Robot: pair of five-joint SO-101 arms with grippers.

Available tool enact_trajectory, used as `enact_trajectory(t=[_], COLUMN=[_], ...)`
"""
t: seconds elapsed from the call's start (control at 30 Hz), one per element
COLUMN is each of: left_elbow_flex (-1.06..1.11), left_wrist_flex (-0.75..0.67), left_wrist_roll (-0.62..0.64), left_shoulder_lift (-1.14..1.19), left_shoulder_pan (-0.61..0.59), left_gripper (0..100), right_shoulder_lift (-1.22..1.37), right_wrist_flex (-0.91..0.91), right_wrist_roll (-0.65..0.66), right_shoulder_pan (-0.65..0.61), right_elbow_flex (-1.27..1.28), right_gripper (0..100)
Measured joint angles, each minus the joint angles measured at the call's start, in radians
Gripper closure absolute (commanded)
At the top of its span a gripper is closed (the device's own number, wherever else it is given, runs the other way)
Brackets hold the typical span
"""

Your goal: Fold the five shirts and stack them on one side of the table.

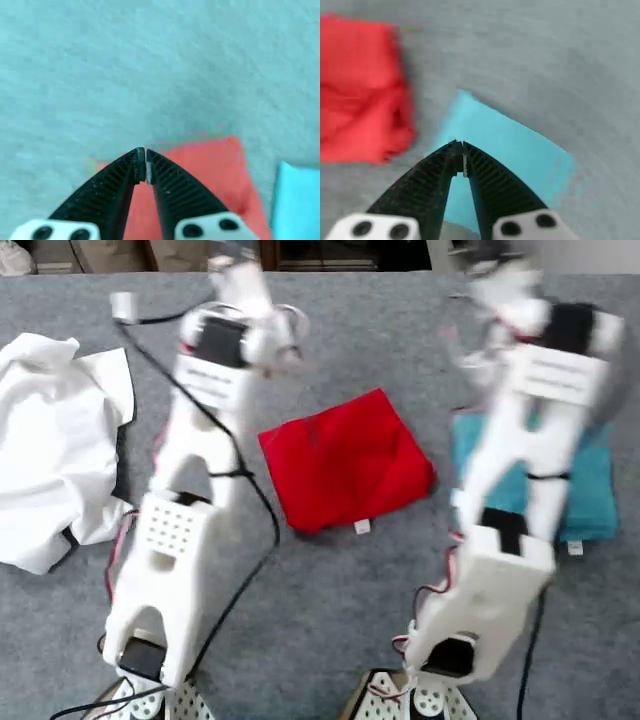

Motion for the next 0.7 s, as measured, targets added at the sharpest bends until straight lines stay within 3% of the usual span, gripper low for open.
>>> enact_trajectory(t=[0.13,0.33,0.47,0.7], left_elbow_flex=[0.204,0.778,1.186,1.794], left_wrist_flex=[0.000,-0.003,-0.095,-0.393], left_wrist_roll=[-0.040,-0.078,-0.183,-0.256], left_shoulder_lift=[-0.163,-0.500,-0.717,-1.080], left_shoulder_pan=[-0.077,-0.135,-0.167,-0.275], left_gripper=[98,98,98,98], right_shoulder_lift=[0.066,0.210,0.302,0.324], right_wrist_flex=[0.000,-0.003,-0.029,-0.011], right_wrist_roll=[0.000,0.000,0.000,0.000], right_shoulder_pan=[-0.186,-0.361,-0.374,-0.354], right_elbow_flex=[0.060,0.068,0.068,0.068], right_gripper=[99.3,99.3,99.3,99.3])
